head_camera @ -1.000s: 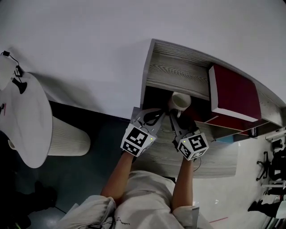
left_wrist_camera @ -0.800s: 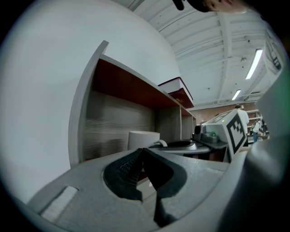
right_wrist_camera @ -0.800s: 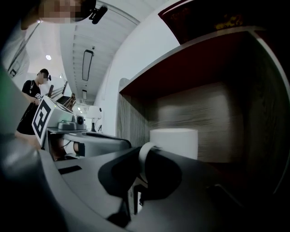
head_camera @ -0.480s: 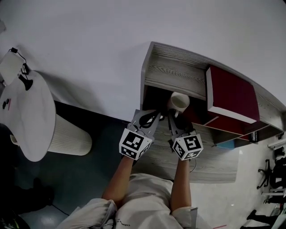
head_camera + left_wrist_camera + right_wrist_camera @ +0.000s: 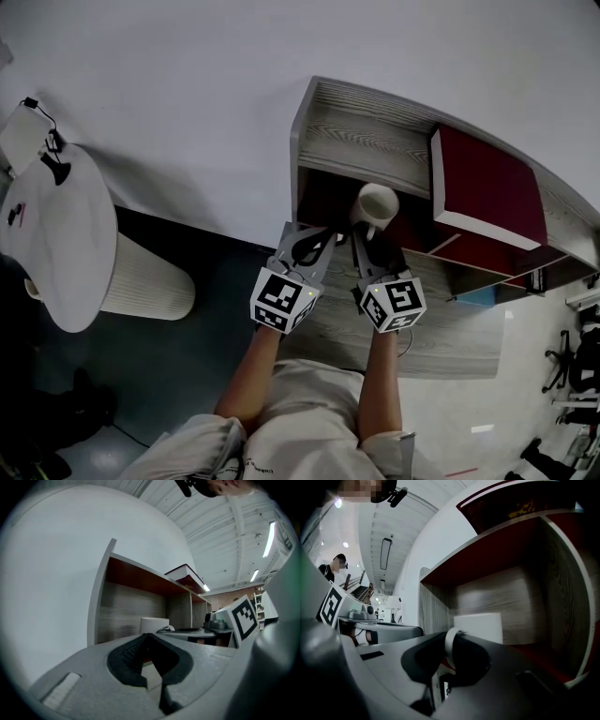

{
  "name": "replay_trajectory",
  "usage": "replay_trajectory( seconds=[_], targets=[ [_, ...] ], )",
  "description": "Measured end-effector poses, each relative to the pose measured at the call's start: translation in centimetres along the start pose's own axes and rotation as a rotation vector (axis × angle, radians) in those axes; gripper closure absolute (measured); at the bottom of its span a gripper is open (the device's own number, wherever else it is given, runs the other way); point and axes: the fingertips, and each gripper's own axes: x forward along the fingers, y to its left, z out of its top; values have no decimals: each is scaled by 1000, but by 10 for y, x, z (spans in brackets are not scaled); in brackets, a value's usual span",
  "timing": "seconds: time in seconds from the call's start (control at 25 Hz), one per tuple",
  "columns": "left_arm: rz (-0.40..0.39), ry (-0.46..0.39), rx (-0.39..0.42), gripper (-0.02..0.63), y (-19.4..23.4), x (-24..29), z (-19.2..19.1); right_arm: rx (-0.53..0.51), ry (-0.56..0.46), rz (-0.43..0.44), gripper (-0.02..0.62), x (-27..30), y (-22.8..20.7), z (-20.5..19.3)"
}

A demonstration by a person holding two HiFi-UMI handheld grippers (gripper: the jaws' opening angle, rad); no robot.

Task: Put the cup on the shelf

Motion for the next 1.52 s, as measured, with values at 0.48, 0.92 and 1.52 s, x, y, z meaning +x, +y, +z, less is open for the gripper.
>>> replay_trajectory(
  seconds=[0.48,0.92,1.52],
  targets=[
    [-34,3,12,595,-10,7,2,-35,7,-52,540,-1,-9,1],
    [-63,6,9,595,-13,14,1,-18,46,-184,518,-2,-30,0],
    [-78,11,13,595,-26,15,1,-12,59,-150,515,-17,-35,-4]
  ],
)
